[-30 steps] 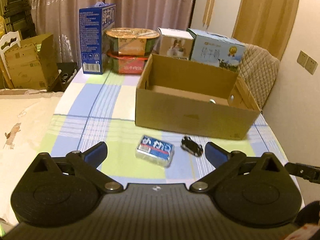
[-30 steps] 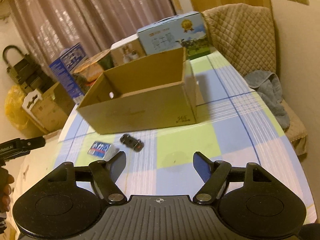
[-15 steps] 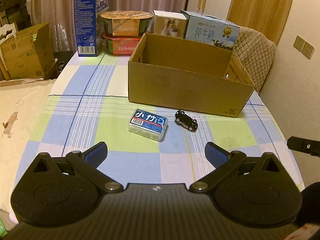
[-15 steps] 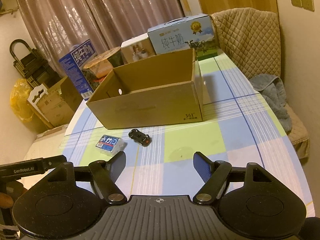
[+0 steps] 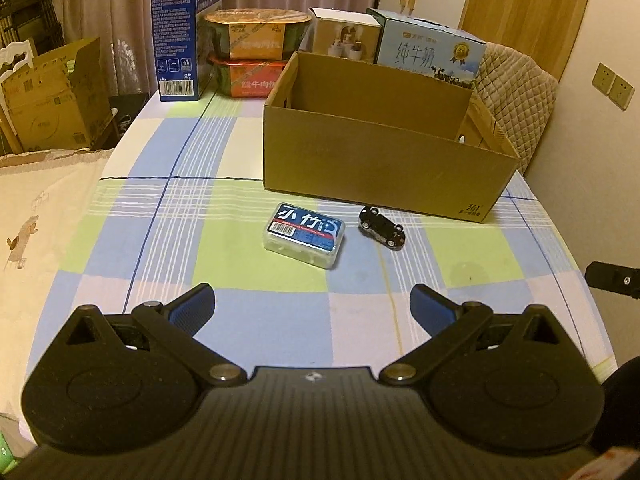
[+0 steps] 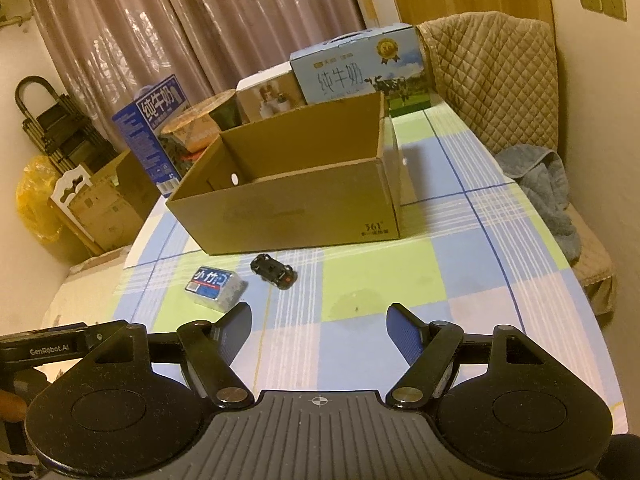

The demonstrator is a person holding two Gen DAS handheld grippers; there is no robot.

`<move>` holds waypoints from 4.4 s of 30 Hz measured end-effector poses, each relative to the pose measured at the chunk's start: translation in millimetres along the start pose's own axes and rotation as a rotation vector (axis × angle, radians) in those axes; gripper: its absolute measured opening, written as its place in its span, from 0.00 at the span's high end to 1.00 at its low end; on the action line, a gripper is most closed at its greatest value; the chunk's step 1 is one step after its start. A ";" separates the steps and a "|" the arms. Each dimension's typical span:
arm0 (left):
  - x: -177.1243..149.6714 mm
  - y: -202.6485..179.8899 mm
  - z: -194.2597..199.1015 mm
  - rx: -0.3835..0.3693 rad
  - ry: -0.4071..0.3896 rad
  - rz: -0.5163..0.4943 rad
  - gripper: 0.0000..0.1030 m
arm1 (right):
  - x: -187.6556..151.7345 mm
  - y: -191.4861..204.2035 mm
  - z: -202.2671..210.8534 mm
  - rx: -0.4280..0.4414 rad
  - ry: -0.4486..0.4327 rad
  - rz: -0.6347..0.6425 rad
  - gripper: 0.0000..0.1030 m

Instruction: Organize rigid objects

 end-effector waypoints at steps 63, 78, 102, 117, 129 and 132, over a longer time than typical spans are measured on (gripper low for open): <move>39.9 7.1 -194.8 -0.027 0.015 -0.195 0.19 | -12.5 32.3 -219.5 0.087 0.145 0.185 0.48; 54.4 26.2 -188.5 -0.023 -0.014 -0.081 0.19 | -1.1 44.2 -251.9 -0.036 0.110 0.320 0.78; 59.5 32.8 -185.5 -0.038 -0.019 -0.026 0.18 | -6.0 50.3 -243.2 0.083 0.095 0.294 0.47; 58.3 32.7 -187.3 -0.049 -0.011 -0.028 0.18 | -12.3 59.4 -262.9 0.093 0.071 0.642 0.39; 56.7 29.3 -190.3 -0.066 0.005 -0.040 0.18 | 3.6 67.3 -288.3 0.182 0.088 0.741 0.29; 56.7 29.4 -191.7 -0.066 0.007 -0.044 0.18 | 6.7 64.1 -292.7 0.203 0.104 0.681 0.29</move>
Point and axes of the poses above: each gripper's, at about its wrist camera, not at the fingertips, and z roughly against the way its jaws point, y to its left, x to its top, the point moved 6 cm from there along -z, roughly the way its jaws point, and after that the axes turned 11 degrees about z, right-handed, at the moved point
